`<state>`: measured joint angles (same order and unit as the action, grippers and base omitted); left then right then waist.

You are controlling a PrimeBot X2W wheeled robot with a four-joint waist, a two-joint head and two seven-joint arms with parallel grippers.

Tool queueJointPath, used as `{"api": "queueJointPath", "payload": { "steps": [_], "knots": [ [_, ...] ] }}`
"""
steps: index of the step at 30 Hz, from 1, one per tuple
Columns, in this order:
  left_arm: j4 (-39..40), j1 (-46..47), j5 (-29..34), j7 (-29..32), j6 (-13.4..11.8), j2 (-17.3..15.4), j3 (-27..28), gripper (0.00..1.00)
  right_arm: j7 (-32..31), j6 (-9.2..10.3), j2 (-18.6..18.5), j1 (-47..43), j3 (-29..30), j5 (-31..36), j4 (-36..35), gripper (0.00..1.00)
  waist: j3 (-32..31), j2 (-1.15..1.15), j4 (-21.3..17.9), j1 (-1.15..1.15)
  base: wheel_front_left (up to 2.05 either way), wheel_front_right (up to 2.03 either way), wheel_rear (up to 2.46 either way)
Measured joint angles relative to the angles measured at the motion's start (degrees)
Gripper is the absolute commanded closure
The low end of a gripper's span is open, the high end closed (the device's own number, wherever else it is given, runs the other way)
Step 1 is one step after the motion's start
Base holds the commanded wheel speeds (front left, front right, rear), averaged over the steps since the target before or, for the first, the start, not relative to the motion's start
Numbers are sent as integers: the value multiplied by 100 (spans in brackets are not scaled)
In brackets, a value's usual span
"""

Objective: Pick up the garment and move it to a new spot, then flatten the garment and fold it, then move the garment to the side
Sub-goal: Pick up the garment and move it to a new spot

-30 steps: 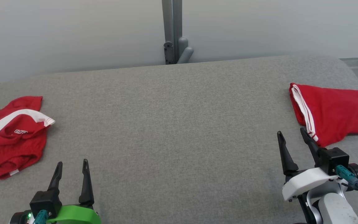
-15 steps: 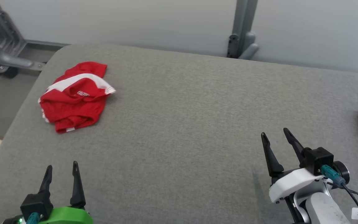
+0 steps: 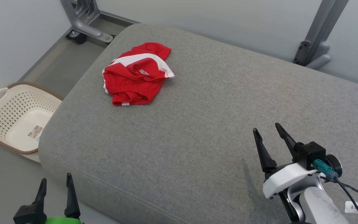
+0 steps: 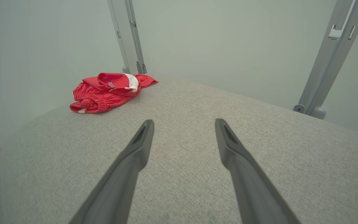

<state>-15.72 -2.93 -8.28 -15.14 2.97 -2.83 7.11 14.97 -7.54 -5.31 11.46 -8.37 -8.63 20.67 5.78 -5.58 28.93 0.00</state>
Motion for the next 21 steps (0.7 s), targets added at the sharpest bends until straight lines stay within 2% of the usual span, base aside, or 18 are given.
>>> {"api": "queueJointPath", "payload": {
  "steps": [5,13,16,17,21],
  "knots": [
    [-299,195,-265,1,188,-1,-87,0,0,0,-123,32,-12,19,-40,0,130,0,33,0,0,0,0],
    [-1000,1818,-241,-1,411,-85,-158,0,0,0,-536,537,-160,83,-270,0,594,0,-193,0,0,0,0],
    [-1403,2508,-339,0,434,-311,-237,0,0,0,-686,763,-215,86,-388,0,873,0,-337,0,0,0,0],
    [-1579,3000,-474,0,436,-528,-442,0,0,0,-764,942,-263,74,-480,0,1088,0,-457,0,0,0,0],
    [-2083,3706,-902,-2,443,-870,-861,0,1,0,-934,1157,-359,74,-689,0,1538,0,-729,0,0,0,0]
  ]
}}
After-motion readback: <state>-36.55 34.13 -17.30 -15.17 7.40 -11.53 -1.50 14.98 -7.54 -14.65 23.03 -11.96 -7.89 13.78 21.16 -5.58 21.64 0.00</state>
